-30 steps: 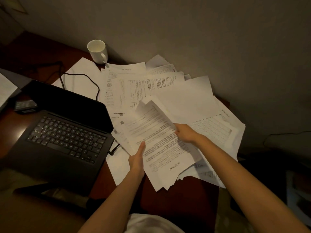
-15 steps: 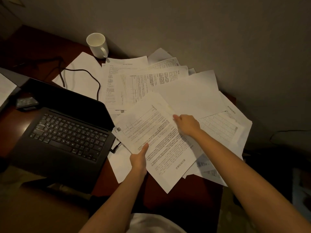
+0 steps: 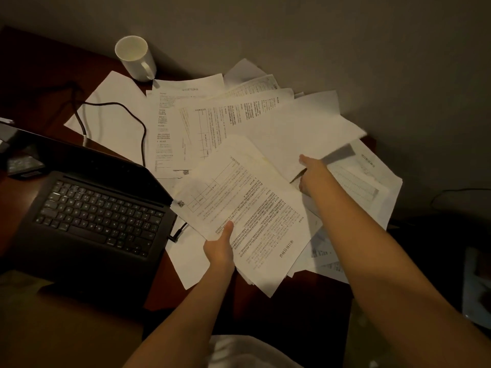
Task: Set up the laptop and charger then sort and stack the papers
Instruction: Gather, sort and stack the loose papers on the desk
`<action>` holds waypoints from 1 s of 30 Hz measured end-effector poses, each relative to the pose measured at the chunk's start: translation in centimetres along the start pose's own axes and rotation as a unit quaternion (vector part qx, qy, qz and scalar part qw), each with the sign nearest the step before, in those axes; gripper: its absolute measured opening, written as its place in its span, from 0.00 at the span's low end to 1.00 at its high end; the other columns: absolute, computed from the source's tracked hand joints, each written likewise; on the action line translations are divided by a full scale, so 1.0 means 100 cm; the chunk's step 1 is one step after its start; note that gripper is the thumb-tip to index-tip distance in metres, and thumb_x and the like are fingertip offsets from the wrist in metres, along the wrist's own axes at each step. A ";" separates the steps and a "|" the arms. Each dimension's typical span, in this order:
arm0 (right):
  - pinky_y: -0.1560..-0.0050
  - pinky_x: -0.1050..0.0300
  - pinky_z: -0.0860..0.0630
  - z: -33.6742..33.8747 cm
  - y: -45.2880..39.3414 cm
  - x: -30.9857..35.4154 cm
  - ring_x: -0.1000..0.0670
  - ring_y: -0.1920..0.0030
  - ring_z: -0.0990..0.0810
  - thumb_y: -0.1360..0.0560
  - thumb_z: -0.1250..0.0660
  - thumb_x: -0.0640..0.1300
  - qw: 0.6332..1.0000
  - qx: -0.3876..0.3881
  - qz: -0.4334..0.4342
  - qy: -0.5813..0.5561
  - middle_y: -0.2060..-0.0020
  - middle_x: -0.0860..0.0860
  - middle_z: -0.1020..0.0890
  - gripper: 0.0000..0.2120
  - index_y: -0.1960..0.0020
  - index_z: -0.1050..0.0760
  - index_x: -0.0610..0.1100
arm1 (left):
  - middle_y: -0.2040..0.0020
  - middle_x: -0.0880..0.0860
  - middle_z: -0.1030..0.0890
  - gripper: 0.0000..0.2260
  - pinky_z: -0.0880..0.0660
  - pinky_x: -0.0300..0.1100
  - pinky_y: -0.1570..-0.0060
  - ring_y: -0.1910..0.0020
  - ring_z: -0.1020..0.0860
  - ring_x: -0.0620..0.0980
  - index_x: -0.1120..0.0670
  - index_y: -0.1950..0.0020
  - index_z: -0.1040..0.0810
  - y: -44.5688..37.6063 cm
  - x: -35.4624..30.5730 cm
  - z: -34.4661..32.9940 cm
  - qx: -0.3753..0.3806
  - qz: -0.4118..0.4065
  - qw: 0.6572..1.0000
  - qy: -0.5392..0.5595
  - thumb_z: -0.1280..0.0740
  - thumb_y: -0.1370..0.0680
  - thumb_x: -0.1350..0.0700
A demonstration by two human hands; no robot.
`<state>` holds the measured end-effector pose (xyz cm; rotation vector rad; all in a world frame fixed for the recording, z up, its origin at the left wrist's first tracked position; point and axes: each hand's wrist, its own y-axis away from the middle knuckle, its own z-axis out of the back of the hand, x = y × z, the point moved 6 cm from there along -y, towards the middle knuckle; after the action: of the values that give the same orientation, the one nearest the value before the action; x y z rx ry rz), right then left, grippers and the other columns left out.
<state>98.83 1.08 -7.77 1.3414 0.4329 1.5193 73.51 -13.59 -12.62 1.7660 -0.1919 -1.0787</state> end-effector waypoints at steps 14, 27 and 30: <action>0.51 0.56 0.25 0.034 0.104 0.067 0.45 0.50 0.20 0.24 0.32 0.45 0.910 -0.075 0.398 0.092 0.50 0.42 0.19 0.15 0.45 0.24 0.34 | 0.42 0.55 0.20 0.23 0.23 0.50 0.45 0.47 0.21 0.54 0.59 0.34 0.26 0.005 -0.004 -0.001 0.008 -0.001 1.000 -0.030 0.26 0.27 0.58; 0.65 0.63 0.31 -0.009 0.102 0.029 0.51 0.58 0.23 0.26 0.30 0.45 0.827 0.170 0.356 0.400 0.59 0.49 0.21 0.07 0.55 0.23 0.42 | 0.55 0.52 0.21 0.09 0.25 0.47 0.51 0.50 0.24 0.57 0.55 0.49 0.22 0.014 -0.010 0.009 0.051 0.004 0.998 -0.046 0.43 0.18 0.60; 0.65 0.62 0.32 -0.036 0.084 0.012 0.50 0.59 0.24 0.27 0.29 0.45 0.834 0.162 0.346 0.398 0.61 0.50 0.22 0.05 0.58 0.23 0.44 | 0.55 0.49 0.21 0.08 0.25 0.44 0.54 0.54 0.23 0.52 0.52 0.44 0.26 0.025 -0.017 0.005 0.069 -0.025 0.997 0.010 0.41 0.19 0.52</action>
<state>92.10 -0.20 -1.59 1.0934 0.8011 2.7336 72.96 -14.11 -9.68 1.9130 -0.2153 -1.1043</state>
